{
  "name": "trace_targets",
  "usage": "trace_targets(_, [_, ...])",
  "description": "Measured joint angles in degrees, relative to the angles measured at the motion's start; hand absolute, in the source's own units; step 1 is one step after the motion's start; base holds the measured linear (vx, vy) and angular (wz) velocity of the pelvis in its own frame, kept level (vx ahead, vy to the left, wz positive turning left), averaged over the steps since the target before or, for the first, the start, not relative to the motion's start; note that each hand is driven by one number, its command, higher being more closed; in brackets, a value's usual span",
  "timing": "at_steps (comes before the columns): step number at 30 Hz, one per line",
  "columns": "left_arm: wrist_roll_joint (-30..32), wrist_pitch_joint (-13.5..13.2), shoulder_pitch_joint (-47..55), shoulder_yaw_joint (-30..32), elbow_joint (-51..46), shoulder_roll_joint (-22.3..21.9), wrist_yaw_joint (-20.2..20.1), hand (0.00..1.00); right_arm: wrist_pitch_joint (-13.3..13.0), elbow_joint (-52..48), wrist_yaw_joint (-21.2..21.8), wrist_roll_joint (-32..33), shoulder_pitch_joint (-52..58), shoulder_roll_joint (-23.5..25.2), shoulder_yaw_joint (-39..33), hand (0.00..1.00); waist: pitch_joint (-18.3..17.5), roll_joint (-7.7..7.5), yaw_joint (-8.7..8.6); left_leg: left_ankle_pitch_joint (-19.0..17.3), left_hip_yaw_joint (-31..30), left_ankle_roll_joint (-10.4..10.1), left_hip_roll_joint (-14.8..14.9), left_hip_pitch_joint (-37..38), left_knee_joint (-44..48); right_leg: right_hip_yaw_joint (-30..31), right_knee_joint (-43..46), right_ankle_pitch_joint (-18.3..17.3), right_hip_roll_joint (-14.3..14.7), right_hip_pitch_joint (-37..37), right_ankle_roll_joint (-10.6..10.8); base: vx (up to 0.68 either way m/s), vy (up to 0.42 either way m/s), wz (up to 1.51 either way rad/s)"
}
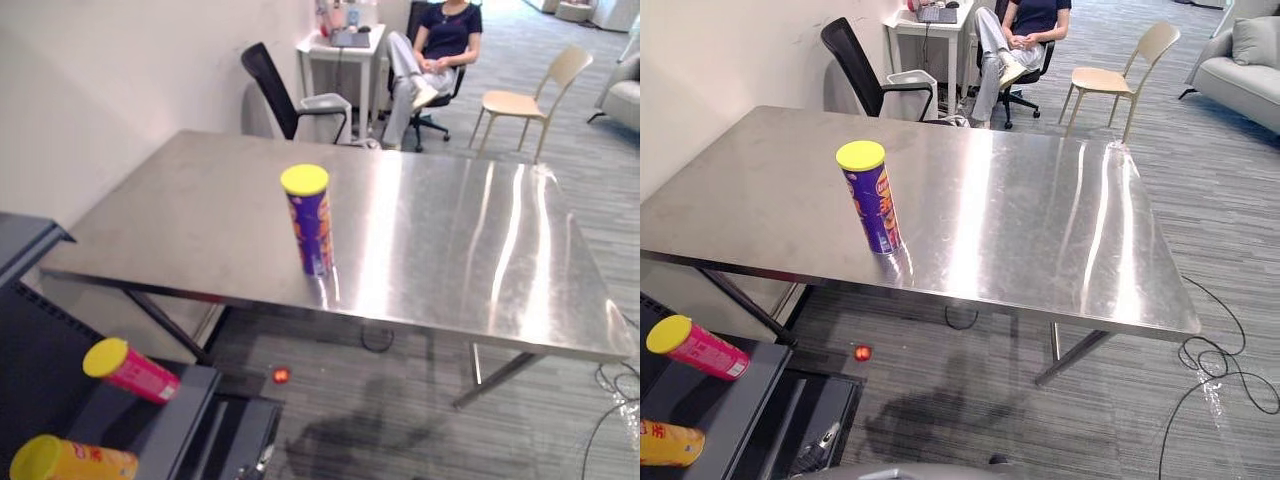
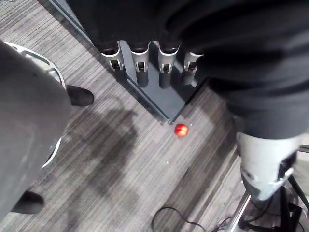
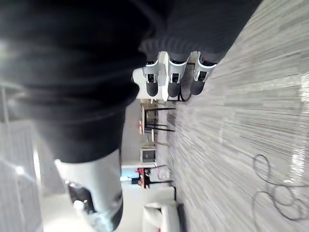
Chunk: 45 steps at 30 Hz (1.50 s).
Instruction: Put the gum and the chips on the shelf.
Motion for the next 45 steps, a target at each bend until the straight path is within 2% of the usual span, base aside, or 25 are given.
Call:
trace_targets(3, [0.00, 0.03, 0.24, -1.99, 1.03, 1.25, 0.02, 0.00, -0.01, 0.64, -1.02, 0.28, -3.01, -3.62, -1.12, 0.00, -0.74, -0.69, -1.36, -0.18, 0.16, -0.01, -0.05, 0.02, -0.26, 0.04, 0.00, 0.00, -0.03, -0.09, 0.00, -0.02, -0.033, -0.06])
trace_targets(7, [0.02, 0.02, 0.71, -5.43, 1.08, 2.31, 0.01, 0.00, -0.02, -1.61, -2.74, -0.01, -5.82, -6.98, 0.88, 0.00, -2.00, -0.93, -1.33, -0.49, 0.21, 0.02, -0.22, -0.19, -0.27, 0.29, 0.10, -0.01, -0.07, -0.61, 0.00, -0.01, -0.033, -0.05])
trace_targets(12, [0.06, 0.01, 0.59, -8.92, 1.34, 3.12, -0.14, 0.00, -0.70, -9.22, -3.97, -5.10, -9.87, -11.21, 10.32, 0.00, -2.40, -0.78, -1.29, -0.15, -0.31, 0.21, -0.44, -0.86, -0.02, 0.50, 0.08, 0.00, -0.18, -1.39, -0.01, 0.00, -0.035, 0.00])
trace_targets(15, [0.34, 0.00, 0.57, -9.94, 1.38, 3.23, -0.50, 0.00, -0.97, -13.74, -3.44, -8.03, -10.96, -11.66, 16.90, 0.00, -2.52, -0.64, -1.46, 0.09, -1.40, 0.32, -0.51, -1.22, 0.00, -0.26, 0.06, 0.01, -0.27, -1.47, -0.02, 0.03, -0.041, 0.14])
trace_targets(18, [0.40, -0.03, 0.42, -11.35, 1.27, 3.53, -0.90, 0.00, -1.81, -17.30, -0.68, -11.36, -12.08, -11.66, 24.56, 0.00, -2.80, -0.20, -1.29, 0.25, -2.60, 0.38, -0.61, -1.94, 0.14, -1.28, -0.03, 0.01, -0.46, -1.46, -0.03, 0.01, -0.032, 0.21])
trace_targets(20, [0.47, -0.06, 0.42, -12.29, 1.02, 3.69, -1.26, 0.00, -2.44, -18.88, 1.02, -11.97, -12.15, -11.45, 29.34, 0.00, -2.67, -0.53, -1.24, 0.30, -3.65, 0.46, -0.72, -2.89, 0.58, -2.20, -0.04, 0.01, -0.76, -1.61, -0.03, 0.00, -0.027, 0.24])
trace_targets(21, [0.47, -0.06, 0.32, -12.31, 0.98, 3.68, -1.41, 0.00, -2.46, -20.75, 2.58, -12.42, -12.64, -10.62, 32.52, 0.00, -2.96, 0.07, -1.17, 0.39, -4.06, 0.59, -0.86, -3.09, 0.58, -2.47, -0.12, 0.01, -0.91, -1.60, -0.03, -0.01, -0.022, 0.16])
trace_targets(24, [1.52, -0.09, 0.09, -13.62, 0.99, 4.10, -1.93, 0.00, -2.60, -26.62, 7.05, -12.55, -12.56, -7.50, 39.78, 0.00, -2.54, -0.60, -1.07, 0.47, -5.47, 0.71, -0.97, -3.06, 0.62, -3.68, -0.28, 0.01, -1.16, -0.93, -0.03, -0.01, -0.020, 0.18])
trace_targets(26, [2.22, -0.09, -0.20, -14.26, 1.01, 4.41, -2.27, 0.00, -3.08, -28.93, 9.35, -12.53, -12.55, -7.30, 44.29, 0.00, -2.74, -0.11, -1.03, 0.54, -5.80, 0.82, -1.16, -3.15, 0.62, -3.82, -0.33, 0.01, -1.35, -0.90, -0.03, -0.02, -0.007, 0.08])
trace_targets(27, [2.22, -0.10, -0.22, -14.55, 1.02, 4.46, -2.29, 0.00, -3.20, -29.66, 9.92, -12.53, -12.52, -7.30, 45.71, 0.00, -2.30, -0.87, -1.04, 0.55, -5.88, 0.84, -1.20, -3.24, 0.62, -3.86, -0.37, 0.01, -1.40, -0.92, -0.02, -0.02, -0.008, 0.04])
trace_targets(28, [2.25, -0.11, -0.38, -14.59, 1.03, 4.55, -2.34, 0.00, -3.50, -31.09, 11.31, -12.45, -12.52, -7.24, 48.11, 0.00, -2.37, -0.38, -1.01, 0.60, -6.08, 0.91, -1.30, -3.24, 0.68, -3.97, -0.41, 0.01, -1.51, -0.79, -0.03, -0.02, -0.010, 0.06])
trace_targets(31, [2.25, -0.16, -0.72, -15.70, 1.04, 5.20, -2.34, 0.00, -4.72, -34.44, 14.12, -12.04, -12.30, -6.77, 53.06, 0.00, -1.54, -1.00, -0.97, 0.59, -6.58, 0.93, -1.36, -3.59, 1.33, -4.31, -0.44, 0.01, -1.70, -0.58, -0.02, -0.03, -0.013, 0.07])
trace_targets(35, [2.26, -0.19, -0.98, -16.08, 1.04, 5.49, -2.34, 0.00, -5.16, -37.44, 17.80, -9.67, -11.25, -5.69, 57.96, 0.00, -0.92, -1.37, -1.02, 0.63, -7.73, 0.99, -1.49, -3.79, 1.58, -5.28, -0.72, 0.03, -1.92, 0.11, -0.02, -0.02, -0.017, 0.12])
trace_targets(39, [2.44, -0.19, -1.24, -16.33, 1.07, 5.43, -2.32, 0.00, -5.16, -38.38, 19.86, -6.65, -11.26, -5.58, 62.63, 0.00, -0.51, -1.08, -0.79, 0.66, -7.91, 1.04, -1.51, -3.85, 1.58, -5.42, -1.10, 0.28, -1.93, 0.31, -0.07, 0.00, -0.002, 0.01])
trace_targets(45, [2.47, -0.27, -1.56, -17.59, 1.07, 5.63, -2.22, 0.00, -5.15, -38.78, 20.07, -5.39, -11.35, -5.59, 65.95, 0.00, 0.37, -0.81, -0.82, 0.70, -9.00, 1.08, -1.52, -3.88, 1.78, -6.68, -1.13, 0.29, -1.96, 1.23, -0.07, 0.00, -0.014, 0.09])
